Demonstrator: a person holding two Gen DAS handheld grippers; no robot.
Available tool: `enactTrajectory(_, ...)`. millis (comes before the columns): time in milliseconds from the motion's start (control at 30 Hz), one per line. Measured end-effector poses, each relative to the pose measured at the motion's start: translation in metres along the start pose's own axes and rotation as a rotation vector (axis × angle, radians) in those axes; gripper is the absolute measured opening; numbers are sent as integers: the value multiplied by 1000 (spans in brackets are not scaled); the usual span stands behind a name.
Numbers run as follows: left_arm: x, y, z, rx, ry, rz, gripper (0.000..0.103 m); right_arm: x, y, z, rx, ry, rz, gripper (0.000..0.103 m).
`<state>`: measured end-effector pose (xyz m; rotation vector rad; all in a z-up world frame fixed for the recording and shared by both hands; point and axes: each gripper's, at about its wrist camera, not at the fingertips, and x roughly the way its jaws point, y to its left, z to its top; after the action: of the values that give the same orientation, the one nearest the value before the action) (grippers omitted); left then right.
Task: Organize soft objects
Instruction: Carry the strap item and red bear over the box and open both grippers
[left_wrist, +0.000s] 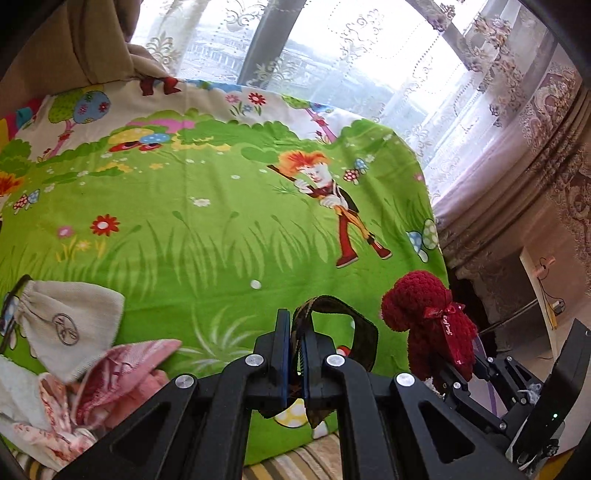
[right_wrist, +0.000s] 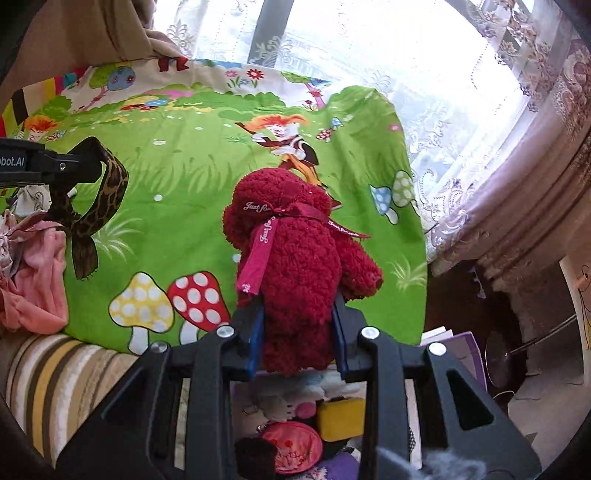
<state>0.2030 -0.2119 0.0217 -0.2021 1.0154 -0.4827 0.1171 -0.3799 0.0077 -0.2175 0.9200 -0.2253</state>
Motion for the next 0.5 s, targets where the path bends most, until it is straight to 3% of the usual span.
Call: enactTrajectory(500, 33, -93, -51, 52, 149, -138, 5, -13, -82, -70, 87, 56, -162, 34)
